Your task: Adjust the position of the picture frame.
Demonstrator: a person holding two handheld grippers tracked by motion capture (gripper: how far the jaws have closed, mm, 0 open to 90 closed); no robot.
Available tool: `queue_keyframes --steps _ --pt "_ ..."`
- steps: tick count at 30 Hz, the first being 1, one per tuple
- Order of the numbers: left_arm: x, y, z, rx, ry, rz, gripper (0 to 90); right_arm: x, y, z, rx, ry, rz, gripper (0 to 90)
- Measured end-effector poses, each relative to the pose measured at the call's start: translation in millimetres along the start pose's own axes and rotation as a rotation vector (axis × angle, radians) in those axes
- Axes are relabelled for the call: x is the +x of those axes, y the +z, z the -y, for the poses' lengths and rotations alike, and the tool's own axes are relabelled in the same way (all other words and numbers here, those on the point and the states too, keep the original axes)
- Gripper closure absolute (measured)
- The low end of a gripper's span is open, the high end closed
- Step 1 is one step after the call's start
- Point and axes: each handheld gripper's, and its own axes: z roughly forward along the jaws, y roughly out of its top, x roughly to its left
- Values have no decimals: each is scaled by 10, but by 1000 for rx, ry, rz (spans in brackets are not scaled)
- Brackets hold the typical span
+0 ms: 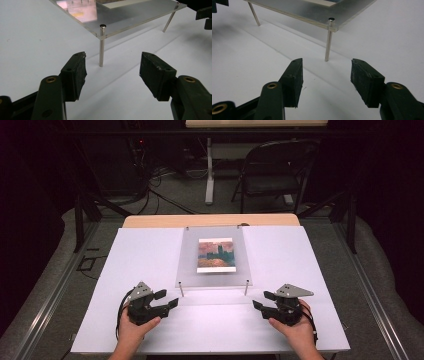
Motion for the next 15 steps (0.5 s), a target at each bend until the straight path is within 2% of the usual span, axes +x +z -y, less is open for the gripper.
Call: queue_keyframes --steps 3,5,7,9,15 --pt "-7 -30 -6 -16 -5 1 376 2 -41 -11 -9 -21 21 428" --pt "-4 -41 -10 -19 -9 -7 376 -2 -55 -23 -25 -16 22 423" --pt "0 -44 -13 -23 -10 -11 376 -4 -62 -28 -22 4 21 421" --pt "2 -49 -20 -22 -5 -8 380 -9 -64 -29 -17 2 22 427" --pt "-11 -46 -84 -22 14 20 410 -8 -97 -73 -16 0 -9 519"
